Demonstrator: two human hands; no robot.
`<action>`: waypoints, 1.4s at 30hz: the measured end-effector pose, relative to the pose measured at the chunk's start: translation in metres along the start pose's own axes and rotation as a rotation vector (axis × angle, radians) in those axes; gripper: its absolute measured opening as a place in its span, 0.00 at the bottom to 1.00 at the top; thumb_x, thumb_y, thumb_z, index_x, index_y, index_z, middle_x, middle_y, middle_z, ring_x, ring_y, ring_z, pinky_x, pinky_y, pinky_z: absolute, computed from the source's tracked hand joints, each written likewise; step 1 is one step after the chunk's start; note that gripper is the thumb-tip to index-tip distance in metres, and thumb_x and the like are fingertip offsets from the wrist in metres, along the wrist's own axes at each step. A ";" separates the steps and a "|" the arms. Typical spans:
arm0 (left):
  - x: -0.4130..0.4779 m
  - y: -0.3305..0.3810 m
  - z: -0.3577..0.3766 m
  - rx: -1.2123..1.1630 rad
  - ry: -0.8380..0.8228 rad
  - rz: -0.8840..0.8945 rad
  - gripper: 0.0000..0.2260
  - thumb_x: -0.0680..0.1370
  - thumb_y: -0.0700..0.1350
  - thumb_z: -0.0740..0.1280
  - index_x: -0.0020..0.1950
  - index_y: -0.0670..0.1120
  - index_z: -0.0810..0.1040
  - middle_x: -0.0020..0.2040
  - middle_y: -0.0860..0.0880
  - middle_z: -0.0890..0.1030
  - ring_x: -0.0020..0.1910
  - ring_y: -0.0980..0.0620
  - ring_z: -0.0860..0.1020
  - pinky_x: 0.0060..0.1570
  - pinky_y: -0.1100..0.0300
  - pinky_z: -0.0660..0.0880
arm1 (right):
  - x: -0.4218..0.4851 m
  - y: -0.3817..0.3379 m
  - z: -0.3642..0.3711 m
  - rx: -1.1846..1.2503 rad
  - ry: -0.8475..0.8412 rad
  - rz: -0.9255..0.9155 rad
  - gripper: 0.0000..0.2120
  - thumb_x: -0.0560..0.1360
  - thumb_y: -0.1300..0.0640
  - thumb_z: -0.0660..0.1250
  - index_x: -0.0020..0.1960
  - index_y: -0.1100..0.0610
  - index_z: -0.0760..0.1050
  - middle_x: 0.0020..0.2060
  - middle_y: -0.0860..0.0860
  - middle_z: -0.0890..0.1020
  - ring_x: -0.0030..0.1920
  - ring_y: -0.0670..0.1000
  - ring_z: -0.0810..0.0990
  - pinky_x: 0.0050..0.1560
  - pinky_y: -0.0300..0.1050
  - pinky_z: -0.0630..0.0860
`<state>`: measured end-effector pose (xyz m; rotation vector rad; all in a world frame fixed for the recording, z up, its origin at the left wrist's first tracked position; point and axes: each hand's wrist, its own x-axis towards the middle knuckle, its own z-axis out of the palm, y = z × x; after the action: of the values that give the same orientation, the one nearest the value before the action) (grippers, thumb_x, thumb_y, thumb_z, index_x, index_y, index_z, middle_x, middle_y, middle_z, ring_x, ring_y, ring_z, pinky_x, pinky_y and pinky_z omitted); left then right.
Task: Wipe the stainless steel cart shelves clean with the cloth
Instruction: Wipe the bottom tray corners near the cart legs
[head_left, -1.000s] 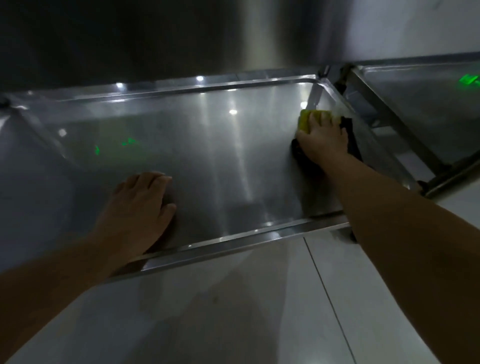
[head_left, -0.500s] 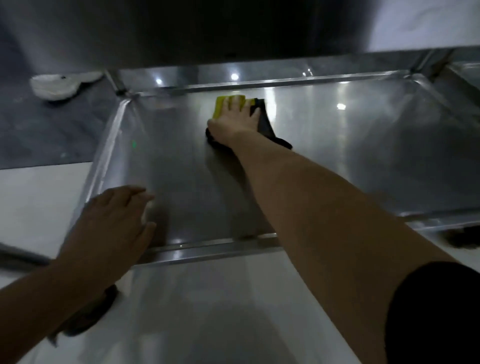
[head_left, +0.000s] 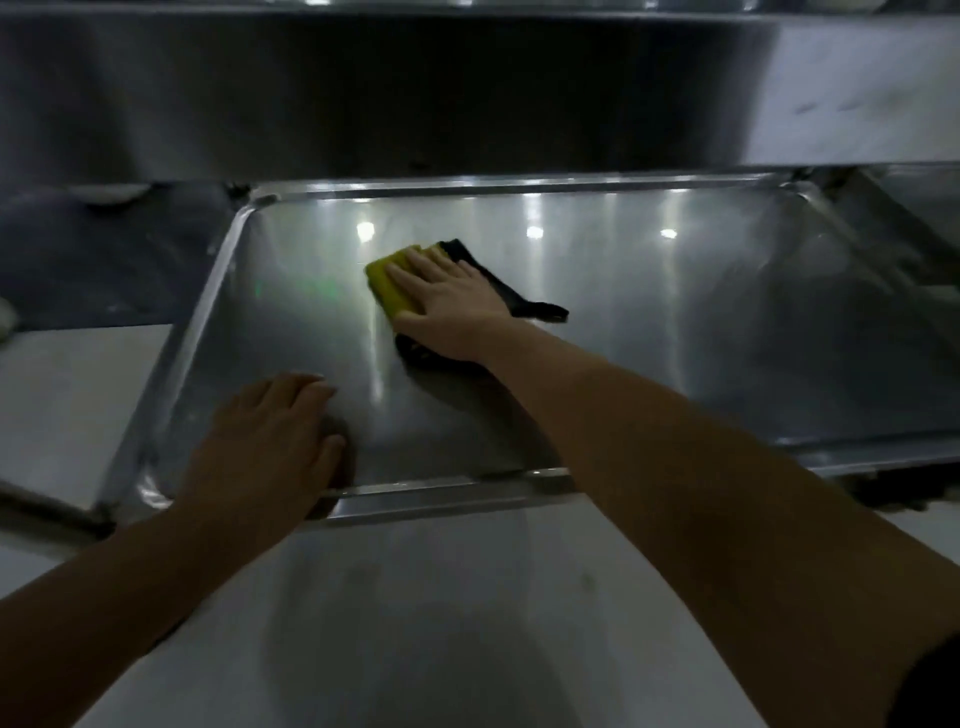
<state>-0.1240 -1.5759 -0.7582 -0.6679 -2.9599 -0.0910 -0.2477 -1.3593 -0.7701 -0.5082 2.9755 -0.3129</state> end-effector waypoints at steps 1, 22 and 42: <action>0.007 0.014 0.002 -0.014 0.043 0.028 0.22 0.72 0.52 0.55 0.54 0.39 0.79 0.52 0.39 0.80 0.51 0.42 0.74 0.50 0.50 0.68 | -0.011 0.026 -0.005 -0.006 0.016 0.067 0.32 0.79 0.40 0.53 0.78 0.44 0.46 0.78 0.48 0.46 0.77 0.50 0.44 0.75 0.51 0.43; 0.041 0.097 0.020 -0.067 0.056 0.153 0.24 0.70 0.53 0.54 0.56 0.40 0.78 0.53 0.40 0.79 0.50 0.37 0.76 0.49 0.45 0.73 | -0.201 0.199 -0.024 -0.112 0.274 0.897 0.30 0.78 0.42 0.53 0.76 0.54 0.54 0.75 0.57 0.56 0.74 0.60 0.54 0.72 0.60 0.53; -0.057 -0.023 -0.020 0.041 0.017 0.020 0.20 0.71 0.49 0.55 0.55 0.40 0.78 0.49 0.41 0.79 0.46 0.39 0.78 0.47 0.49 0.72 | -0.058 -0.095 0.036 -0.078 0.037 -0.152 0.32 0.78 0.40 0.55 0.78 0.45 0.48 0.78 0.48 0.47 0.77 0.51 0.45 0.75 0.51 0.42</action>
<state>-0.0813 -1.6226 -0.7460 -0.6874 -2.9297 -0.0339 -0.1580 -1.4335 -0.7805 -0.7478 2.9999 -0.2221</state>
